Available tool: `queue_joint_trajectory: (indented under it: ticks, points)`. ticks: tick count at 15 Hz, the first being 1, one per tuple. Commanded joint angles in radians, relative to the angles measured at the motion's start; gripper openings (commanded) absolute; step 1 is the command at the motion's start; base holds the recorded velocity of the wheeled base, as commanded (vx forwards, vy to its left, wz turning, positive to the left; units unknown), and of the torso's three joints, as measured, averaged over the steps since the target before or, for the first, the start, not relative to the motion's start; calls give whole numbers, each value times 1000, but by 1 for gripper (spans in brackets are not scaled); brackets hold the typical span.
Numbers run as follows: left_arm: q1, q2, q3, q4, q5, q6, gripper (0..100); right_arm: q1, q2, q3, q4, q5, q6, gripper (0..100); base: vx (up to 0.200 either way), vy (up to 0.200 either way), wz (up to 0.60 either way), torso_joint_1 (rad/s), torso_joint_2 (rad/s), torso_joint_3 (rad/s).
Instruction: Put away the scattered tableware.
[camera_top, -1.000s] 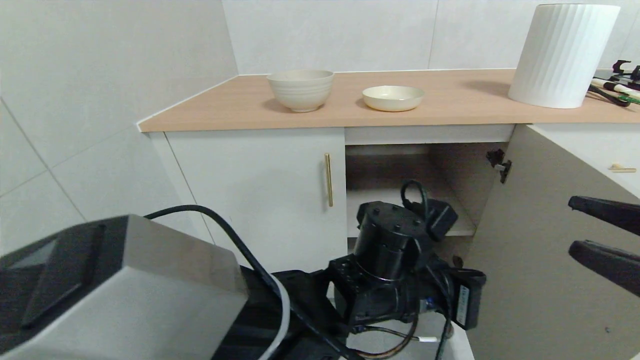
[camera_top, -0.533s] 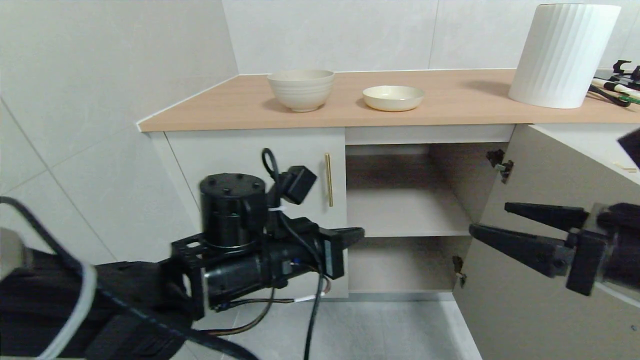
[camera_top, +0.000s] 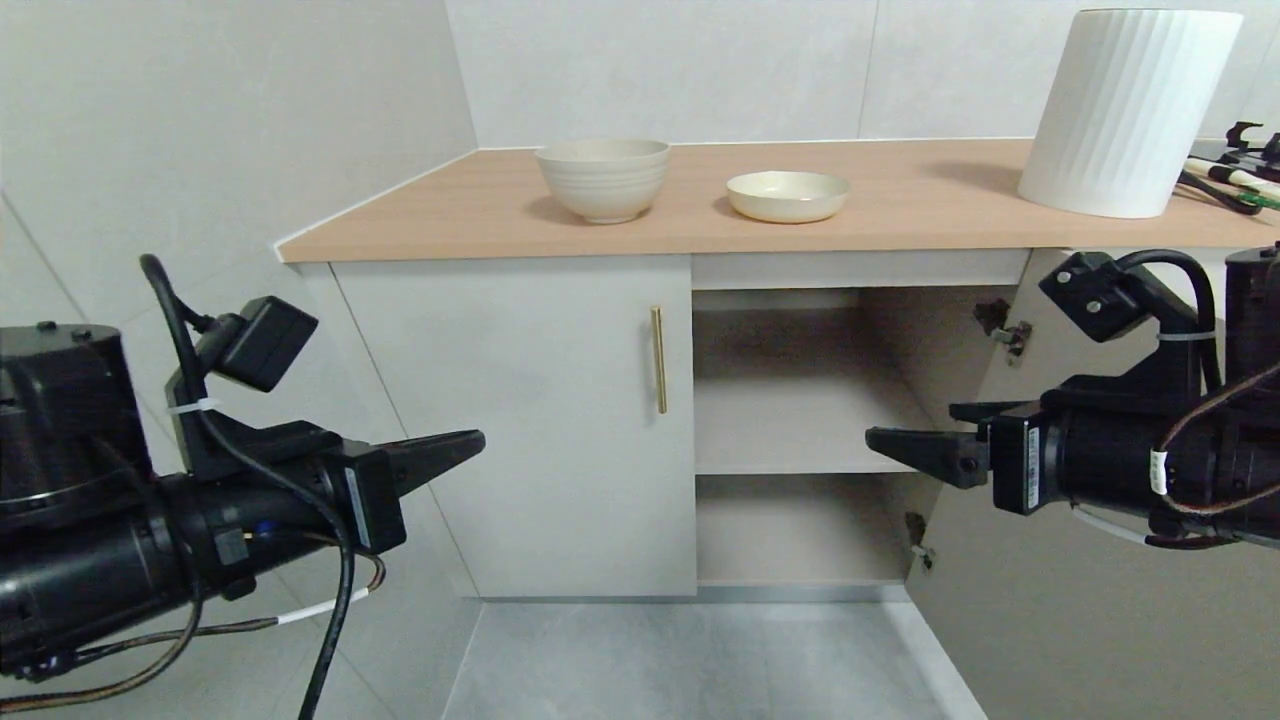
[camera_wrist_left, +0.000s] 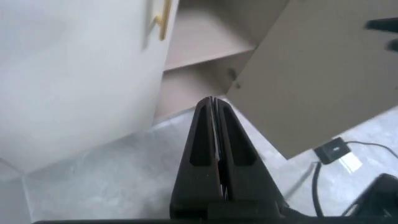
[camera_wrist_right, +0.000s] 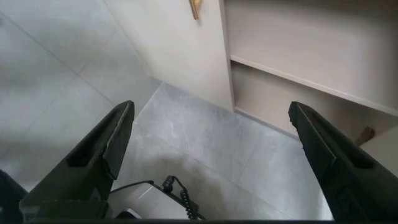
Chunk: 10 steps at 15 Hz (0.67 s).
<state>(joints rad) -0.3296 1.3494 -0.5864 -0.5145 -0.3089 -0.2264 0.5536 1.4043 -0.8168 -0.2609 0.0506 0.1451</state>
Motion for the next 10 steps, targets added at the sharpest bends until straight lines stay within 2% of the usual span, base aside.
queue_joint_trajectory:
  ticks: [1, 2, 3, 5, 7, 10]
  points:
    - [6, -38, 0, 2, -9, -1, 0, 0, -31, 11, 3, -8, 1, 100, 0, 0, 0, 0, 0, 0]
    - [6, -39, -3, 2, -9, -2, 0, 0, -34, 7, 3, -14, -1, 100, 0, 0, 0, 0, 0, 0]
    - [6, -39, -7, -1, -9, -8, 100, 0, -34, 7, 2, -26, -1, 100, 0, 0, 0, 0, 0, 0]
    - [23, -41, -24, 2, -4, -36, 100, 0, -33, 4, 2, -35, -1, 100, 0, 0, 0, 0, 0, 0]
    - [52, -53, -33, 4, -2, -39, 100, 0, -33, -7, 3, -37, -1, 100, 0, 0, 0, 0, 0, 0]
    - [60, -79, -59, 37, -4, -67, 100, 0, -33, -7, 3, -43, -1, 100, 0, 0, 0, 0, 0, 0]
